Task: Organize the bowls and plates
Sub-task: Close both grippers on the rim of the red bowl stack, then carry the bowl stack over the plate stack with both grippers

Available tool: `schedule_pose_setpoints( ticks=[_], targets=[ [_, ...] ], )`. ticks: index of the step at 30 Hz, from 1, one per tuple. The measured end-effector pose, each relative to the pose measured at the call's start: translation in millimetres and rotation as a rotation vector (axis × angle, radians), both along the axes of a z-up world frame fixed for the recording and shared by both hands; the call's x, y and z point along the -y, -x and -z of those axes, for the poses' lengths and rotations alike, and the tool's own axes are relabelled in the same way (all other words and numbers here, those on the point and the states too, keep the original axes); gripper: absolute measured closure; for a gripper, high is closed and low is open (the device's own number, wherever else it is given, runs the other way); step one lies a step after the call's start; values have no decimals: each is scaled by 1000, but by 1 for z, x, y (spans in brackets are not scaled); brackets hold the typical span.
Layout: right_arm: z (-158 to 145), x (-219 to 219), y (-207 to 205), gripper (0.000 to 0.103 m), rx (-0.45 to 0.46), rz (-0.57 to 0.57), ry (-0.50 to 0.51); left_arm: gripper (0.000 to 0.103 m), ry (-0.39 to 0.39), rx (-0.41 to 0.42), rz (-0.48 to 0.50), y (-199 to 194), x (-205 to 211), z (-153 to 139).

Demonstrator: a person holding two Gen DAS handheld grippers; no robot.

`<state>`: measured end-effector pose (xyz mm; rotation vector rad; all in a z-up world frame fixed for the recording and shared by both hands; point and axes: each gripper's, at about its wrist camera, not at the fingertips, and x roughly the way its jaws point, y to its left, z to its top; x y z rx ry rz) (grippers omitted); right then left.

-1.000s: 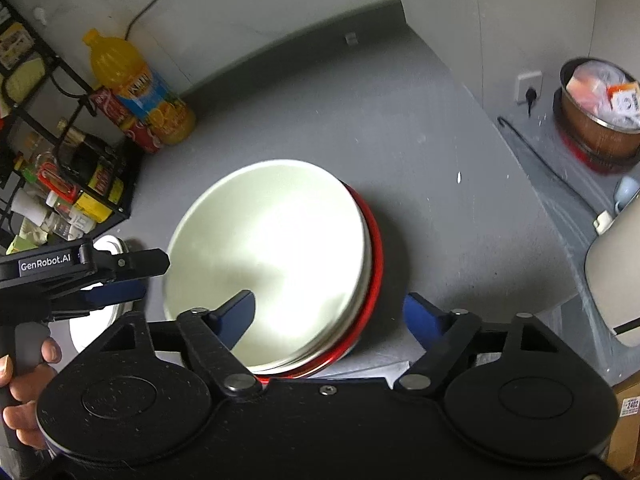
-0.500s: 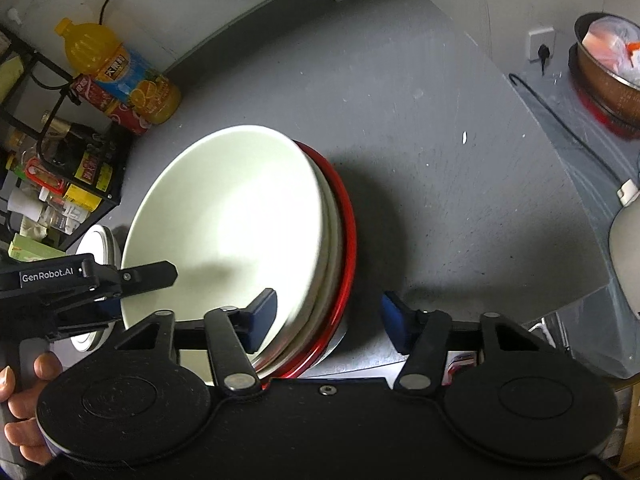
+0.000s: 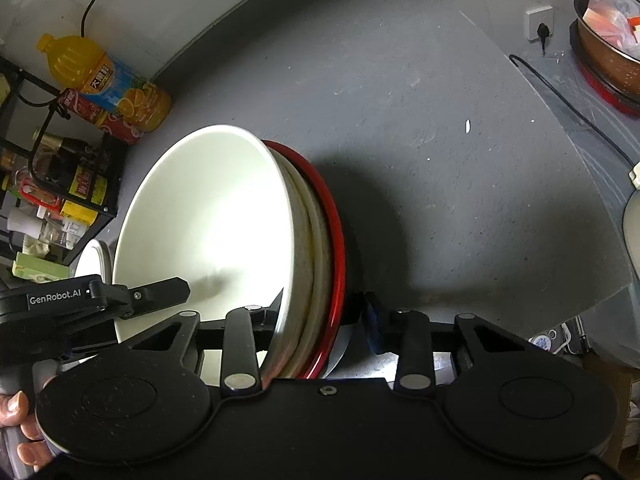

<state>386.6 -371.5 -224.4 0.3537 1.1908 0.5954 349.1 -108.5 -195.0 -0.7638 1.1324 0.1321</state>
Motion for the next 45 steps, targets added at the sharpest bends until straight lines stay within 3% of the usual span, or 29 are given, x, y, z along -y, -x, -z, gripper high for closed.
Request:
schedule_pose_setpoints(
  ticks=[8, 16, 29, 45],
  targets=[
    [-16, -8, 8, 68, 39, 22, -7, 70, 1, 53, 28, 1, -15, -17],
    [-43, -44, 20, 68, 83, 26, -11, 70, -31, 86, 50, 10, -53, -44],
    [-75, -120, 42, 68, 135, -31, -17, 71, -22, 117, -8, 50, -137, -71],
    [-84, -218, 66, 68, 139, -118, -31, 71, -31, 114, -84, 88, -235, -78]
  ],
)
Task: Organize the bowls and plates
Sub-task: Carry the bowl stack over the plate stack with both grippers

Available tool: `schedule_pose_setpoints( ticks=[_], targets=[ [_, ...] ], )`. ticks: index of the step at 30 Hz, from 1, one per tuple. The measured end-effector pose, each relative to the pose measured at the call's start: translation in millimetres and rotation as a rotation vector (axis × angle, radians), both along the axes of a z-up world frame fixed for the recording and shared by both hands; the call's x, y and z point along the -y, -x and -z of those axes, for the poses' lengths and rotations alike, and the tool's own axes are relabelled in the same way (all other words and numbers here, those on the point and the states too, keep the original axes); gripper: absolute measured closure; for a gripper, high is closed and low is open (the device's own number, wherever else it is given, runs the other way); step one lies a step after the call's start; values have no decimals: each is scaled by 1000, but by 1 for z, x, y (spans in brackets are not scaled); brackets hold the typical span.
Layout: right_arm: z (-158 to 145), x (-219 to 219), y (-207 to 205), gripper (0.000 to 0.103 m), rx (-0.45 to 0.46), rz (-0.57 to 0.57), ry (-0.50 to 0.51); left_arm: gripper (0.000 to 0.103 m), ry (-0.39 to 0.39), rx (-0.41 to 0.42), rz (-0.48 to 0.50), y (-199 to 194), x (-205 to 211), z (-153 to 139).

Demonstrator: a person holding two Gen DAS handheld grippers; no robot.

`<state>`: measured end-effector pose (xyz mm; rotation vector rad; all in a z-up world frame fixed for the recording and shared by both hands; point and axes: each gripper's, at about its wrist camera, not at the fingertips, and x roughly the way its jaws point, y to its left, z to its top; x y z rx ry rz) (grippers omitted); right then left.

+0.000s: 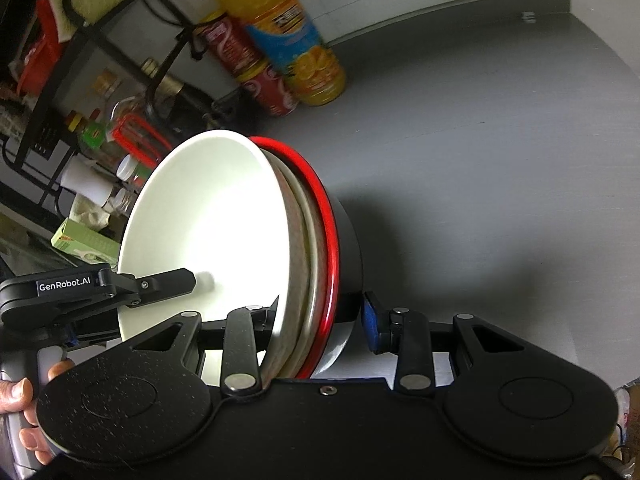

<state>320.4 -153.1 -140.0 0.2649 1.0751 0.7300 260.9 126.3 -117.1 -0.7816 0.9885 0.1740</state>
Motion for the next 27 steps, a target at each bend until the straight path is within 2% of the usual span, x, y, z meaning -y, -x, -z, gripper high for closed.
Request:
schedule_pose_setpoints(
  ticks=[14, 27],
  targets=[
    [7, -57, 18, 68, -23, -40, 9, 70, 5, -18, -28, 17, -58, 12],
    [18, -77, 25, 68, -65, -40, 25, 71, 20, -43, -29, 24, -84, 25]
  ],
)
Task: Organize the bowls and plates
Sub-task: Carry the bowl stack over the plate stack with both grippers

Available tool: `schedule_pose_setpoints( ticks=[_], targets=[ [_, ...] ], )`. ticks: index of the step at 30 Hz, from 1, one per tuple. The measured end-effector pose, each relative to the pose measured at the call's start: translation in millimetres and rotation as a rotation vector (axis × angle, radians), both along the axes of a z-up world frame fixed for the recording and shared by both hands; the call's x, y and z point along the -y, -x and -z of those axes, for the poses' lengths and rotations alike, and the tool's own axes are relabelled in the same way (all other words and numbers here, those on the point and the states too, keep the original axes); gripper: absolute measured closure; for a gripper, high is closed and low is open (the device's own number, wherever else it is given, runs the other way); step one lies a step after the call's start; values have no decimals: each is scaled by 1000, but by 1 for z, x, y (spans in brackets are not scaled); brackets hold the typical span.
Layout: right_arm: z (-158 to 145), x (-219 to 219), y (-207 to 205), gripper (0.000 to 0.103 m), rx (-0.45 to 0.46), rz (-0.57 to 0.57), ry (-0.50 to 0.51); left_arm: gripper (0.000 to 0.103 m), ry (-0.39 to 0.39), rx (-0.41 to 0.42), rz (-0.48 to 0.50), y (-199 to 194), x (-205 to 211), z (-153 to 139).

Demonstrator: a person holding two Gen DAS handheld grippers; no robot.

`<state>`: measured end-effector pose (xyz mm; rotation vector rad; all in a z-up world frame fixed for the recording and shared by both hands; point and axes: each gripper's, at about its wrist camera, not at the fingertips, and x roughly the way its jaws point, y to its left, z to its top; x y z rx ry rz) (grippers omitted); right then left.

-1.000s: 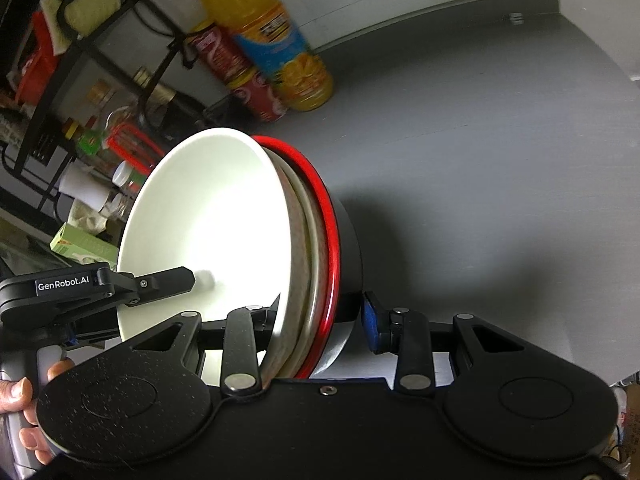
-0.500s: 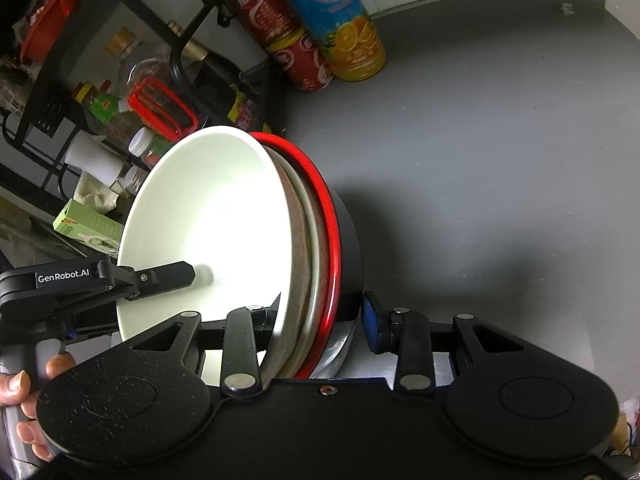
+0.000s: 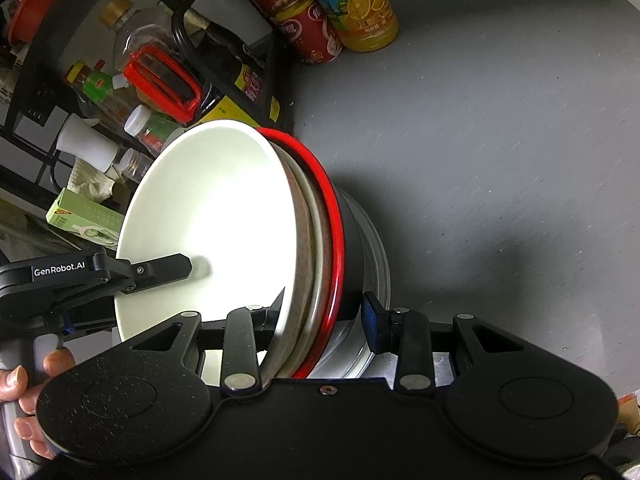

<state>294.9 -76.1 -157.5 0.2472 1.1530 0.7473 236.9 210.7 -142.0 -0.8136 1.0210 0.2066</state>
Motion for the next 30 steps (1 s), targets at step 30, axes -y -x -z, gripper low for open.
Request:
schedule_pose_setpoints(
  ticks=[30],
  targets=[
    [-18, 1, 9, 32, 102, 91, 22, 33, -152, -29, 144, -1, 9, -13]
  ],
)
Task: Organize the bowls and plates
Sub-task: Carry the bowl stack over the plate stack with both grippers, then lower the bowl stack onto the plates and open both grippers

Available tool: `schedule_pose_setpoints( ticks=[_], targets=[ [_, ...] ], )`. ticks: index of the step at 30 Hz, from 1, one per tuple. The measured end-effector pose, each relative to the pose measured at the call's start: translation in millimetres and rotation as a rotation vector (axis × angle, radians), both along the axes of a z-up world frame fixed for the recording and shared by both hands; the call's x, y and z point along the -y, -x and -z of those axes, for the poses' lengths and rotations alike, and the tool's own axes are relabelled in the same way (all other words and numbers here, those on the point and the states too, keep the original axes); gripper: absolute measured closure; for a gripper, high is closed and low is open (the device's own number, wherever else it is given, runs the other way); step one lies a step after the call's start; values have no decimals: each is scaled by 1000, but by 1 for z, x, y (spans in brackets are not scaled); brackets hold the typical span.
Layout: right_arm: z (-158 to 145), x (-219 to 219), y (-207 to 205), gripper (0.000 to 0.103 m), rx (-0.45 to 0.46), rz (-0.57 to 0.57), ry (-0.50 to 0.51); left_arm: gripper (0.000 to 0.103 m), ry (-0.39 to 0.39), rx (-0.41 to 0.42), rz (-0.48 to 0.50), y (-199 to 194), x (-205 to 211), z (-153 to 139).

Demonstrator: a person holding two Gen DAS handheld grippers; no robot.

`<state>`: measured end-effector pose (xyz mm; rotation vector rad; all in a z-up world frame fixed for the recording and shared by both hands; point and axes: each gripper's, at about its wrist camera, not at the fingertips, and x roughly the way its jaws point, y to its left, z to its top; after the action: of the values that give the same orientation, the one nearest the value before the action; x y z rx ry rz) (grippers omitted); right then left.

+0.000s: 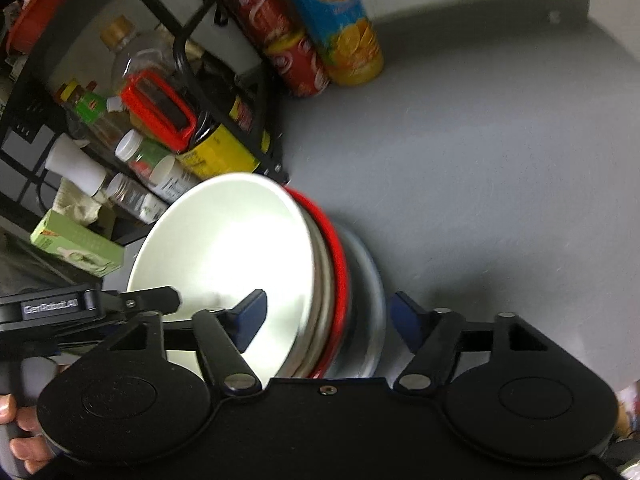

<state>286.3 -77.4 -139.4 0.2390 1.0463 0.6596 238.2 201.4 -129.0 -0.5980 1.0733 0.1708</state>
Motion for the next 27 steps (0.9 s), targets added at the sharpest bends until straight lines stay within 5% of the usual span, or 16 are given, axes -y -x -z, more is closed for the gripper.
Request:
schedule_pose_setpoints(
  ticks=[17, 27],
  targets=[
    [-19, 77, 22, 0, 96, 189, -5, 16, -177, 87, 118, -3, 49, -43],
    [-40, 138, 58, 0, 173, 256, -13, 1, -256, 139, 137, 29, 100, -63]
  ],
)
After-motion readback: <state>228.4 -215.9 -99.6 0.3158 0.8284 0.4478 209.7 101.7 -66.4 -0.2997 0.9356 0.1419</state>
